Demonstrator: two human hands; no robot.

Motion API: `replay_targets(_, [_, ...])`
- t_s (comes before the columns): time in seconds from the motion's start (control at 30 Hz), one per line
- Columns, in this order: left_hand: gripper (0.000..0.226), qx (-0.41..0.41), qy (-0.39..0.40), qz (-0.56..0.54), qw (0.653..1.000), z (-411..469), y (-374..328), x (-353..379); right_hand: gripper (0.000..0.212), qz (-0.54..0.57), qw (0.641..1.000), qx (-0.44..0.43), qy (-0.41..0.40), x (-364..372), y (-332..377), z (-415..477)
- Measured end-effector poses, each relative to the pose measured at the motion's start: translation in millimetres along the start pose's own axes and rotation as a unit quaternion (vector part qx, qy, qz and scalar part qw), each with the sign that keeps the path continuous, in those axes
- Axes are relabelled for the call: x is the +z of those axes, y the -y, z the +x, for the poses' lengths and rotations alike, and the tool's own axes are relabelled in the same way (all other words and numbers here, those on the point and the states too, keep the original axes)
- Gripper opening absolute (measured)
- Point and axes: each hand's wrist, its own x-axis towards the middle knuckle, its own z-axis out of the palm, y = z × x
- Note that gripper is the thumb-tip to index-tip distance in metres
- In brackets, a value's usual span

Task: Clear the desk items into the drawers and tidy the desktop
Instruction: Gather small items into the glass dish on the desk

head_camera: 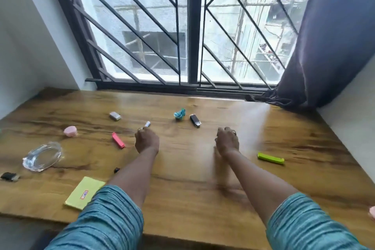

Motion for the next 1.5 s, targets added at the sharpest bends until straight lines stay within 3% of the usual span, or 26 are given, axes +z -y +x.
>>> replay_targets(0.17, [0.032, -0.030, -0.024, 0.041, 0.998, 36, -12, 9, 0.033, -0.039, 0.999, 0.001, 0.030, 7, 2, 35])
replay_targets(0.37, [0.038, 0.007, -0.025, 0.067, 0.997, 54, -11, 16, 0.034, -0.073, 0.996, -0.007, 0.051, 15, 13, 48])
replay_targets(0.57, [0.033, 0.009, -0.013, 0.034, 0.999, 51, -3, -1, 0.033, -0.004, 0.997, -0.077, -0.024, 25, 60, 38])
replay_targets(0.7, [0.030, -0.009, -0.016, 0.001, 1.000, 54, 19, -25, 0.031, 0.037, 0.987, -0.156, -0.023, 37, 115, 25])
replay_targets(0.9, [0.029, -0.013, -0.055, 0.031, 0.998, 73, 76, -96, 0.021, 0.127, 0.969, -0.209, 0.025, 61, 230, -10])
replay_targets(1.13, [0.031, -0.057, -0.092, 0.070, 0.992, 117, 152, -189, 0.015, 0.286, 0.936, -0.167, 0.115, 88, 375, -57])
replay_targets(1.3, [0.030, -0.056, -0.068, 0.117, 0.989, 149, 189, -226, 0.016, 0.310, 0.925, -0.151, 0.160, 107, 450, -81])
replay_targets(1.5, [0.020, -0.005, -0.032, 0.191, 0.981, 171, 219, -225, 0.013, 0.285, 0.935, -0.130, 0.165, 133, 487, -100])
